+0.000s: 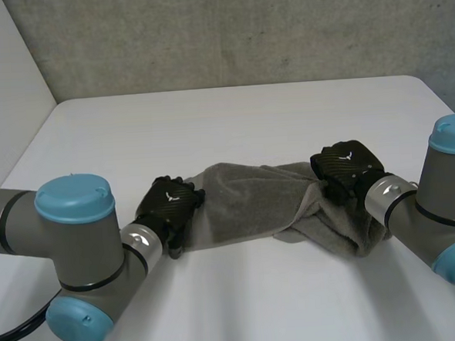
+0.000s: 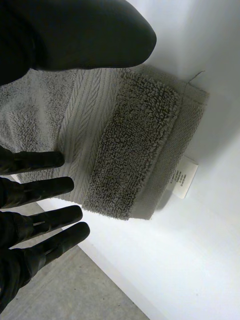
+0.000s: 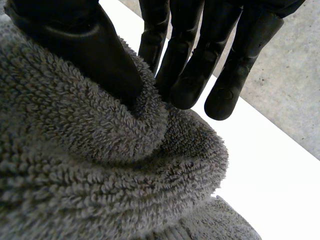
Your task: Fold the towel.
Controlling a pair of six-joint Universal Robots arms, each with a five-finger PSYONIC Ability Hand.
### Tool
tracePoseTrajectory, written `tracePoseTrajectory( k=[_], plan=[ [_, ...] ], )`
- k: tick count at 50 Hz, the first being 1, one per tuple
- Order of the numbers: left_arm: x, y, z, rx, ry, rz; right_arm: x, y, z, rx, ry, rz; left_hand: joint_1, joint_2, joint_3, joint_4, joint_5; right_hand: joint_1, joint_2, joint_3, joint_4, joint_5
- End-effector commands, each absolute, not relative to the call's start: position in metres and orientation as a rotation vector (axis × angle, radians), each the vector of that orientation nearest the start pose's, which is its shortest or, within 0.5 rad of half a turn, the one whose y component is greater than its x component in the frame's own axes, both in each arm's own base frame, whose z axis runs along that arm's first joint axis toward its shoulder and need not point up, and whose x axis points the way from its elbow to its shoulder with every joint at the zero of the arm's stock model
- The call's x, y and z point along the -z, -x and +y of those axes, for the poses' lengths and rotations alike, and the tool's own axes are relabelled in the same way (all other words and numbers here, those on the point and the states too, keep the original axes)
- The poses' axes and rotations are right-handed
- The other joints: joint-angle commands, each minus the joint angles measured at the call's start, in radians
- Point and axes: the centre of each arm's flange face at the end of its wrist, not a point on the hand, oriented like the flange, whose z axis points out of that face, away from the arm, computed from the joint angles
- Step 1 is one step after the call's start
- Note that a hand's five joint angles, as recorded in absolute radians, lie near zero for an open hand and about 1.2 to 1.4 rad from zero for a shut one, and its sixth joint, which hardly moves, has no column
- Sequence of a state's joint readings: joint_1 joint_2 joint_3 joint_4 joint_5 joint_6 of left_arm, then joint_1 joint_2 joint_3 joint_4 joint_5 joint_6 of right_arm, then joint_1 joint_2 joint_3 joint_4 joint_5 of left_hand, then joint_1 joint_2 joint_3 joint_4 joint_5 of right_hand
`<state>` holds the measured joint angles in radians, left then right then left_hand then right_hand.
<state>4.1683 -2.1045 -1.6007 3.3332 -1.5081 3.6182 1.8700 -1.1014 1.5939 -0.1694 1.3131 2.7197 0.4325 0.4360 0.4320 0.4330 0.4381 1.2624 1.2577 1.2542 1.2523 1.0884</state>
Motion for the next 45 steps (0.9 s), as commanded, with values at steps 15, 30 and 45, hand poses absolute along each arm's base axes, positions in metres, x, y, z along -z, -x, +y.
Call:
tracePoseTrajectory(
  k=[15,30,45],
  plan=[
    [-0.12,0.308,-0.253,1.799,-1.344,2.314,-0.159,-0.252,-0.294,1.76,1.067,2.189,0.019,0.015,0.019,0.018,-0.161,-0.018,-0.013,-0.01,-0.008,-0.018],
    [-0.116,0.311,-0.27,1.819,-1.314,2.301,-0.158,-0.253,-0.293,1.758,1.07,2.188,0.16,0.156,0.16,0.159,-0.02,-0.018,-0.013,-0.01,-0.008,-0.018],
    [-0.128,0.306,-0.258,1.771,-1.337,2.341,-0.158,-0.252,-0.294,1.757,1.074,2.189,-0.104,-0.108,-0.104,-0.105,-0.285,-0.018,-0.013,-0.01,-0.008,-0.018]
  ],
)
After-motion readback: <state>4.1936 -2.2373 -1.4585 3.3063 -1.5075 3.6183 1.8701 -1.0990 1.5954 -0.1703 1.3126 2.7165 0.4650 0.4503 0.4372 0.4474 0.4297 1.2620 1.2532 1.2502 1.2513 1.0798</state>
